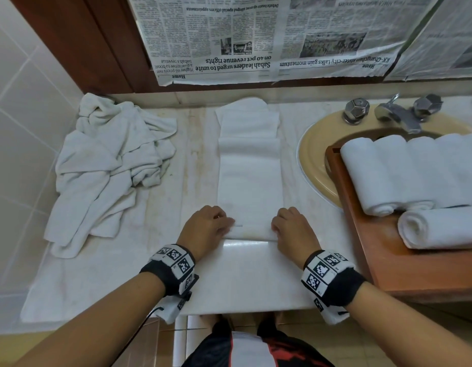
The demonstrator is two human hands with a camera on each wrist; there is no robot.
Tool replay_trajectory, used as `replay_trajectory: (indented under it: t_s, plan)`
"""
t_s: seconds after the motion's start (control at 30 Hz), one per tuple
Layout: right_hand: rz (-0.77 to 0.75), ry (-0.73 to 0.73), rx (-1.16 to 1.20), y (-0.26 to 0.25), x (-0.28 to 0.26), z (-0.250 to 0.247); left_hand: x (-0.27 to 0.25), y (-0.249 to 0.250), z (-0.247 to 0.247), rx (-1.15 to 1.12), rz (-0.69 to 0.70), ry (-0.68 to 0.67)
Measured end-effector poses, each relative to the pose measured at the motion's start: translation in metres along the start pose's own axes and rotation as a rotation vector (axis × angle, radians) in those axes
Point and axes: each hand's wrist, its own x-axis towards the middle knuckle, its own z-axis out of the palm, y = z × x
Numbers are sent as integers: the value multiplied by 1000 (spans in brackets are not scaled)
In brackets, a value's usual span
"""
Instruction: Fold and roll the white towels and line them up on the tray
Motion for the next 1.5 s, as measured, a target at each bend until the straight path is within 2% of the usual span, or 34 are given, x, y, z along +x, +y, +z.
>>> replay_trajectory:
  t_s: [0.13, 0.23, 0.37, 0.43, 0.53, 0.7, 0.77, 0.87, 0.97, 1.03, 1.1, 1.13, 1.23, 1.3, 1.5]
  plan:
    - [-114, -30, -38, -2, -7, -4, -5, 3, -7, 111, 127, -32]
    - [-146, -63, -48, 2, -14, -6, -12, 0, -7, 157, 209, -46]
    - [-195, -60, -83, 8, -11, -8, -11, -6, -5, 232, 242, -24]
    - [-194, -61, -55, 10, -8, -7, -7, -4, -7, 227, 212, -58]
    - [-60, -109, 94, 9, -1, -15, 0, -3, -14, 148, 102, -101]
    - [259, -163, 435, 9, 3, -28, 10, 3, -26, -69, -301, -253]
    - [311, -184, 445, 7, 8, -29, 16, 6, -25, -87, -415, -251]
    - [395, -191, 413, 1, 17, -27, 28, 8, -22, -10, -559, -328]
    - [454, -201, 361, -7, 25, -23, 36, 8, -23, 54, -672, -391]
    - [440, -220, 265, -14, 25, -21, 38, 8, -24, 99, -699, -416]
    - [378, -187, 112, -19, 23, -18, 37, 10, -25, 173, -640, -388]
    - [326, -141, 46, -20, 21, -17, 35, 11, -25, 182, -562, -342]
    - [61, -39, -33, -22, 16, -10, 24, 13, -18, 135, -169, -209]
    - [-40, -8, -60, -19, 12, -2, 15, 11, -11, 124, -6, -178]
    - [-101, -17, -135, -16, 4, 1, 4, 5, -13, 146, 106, -145]
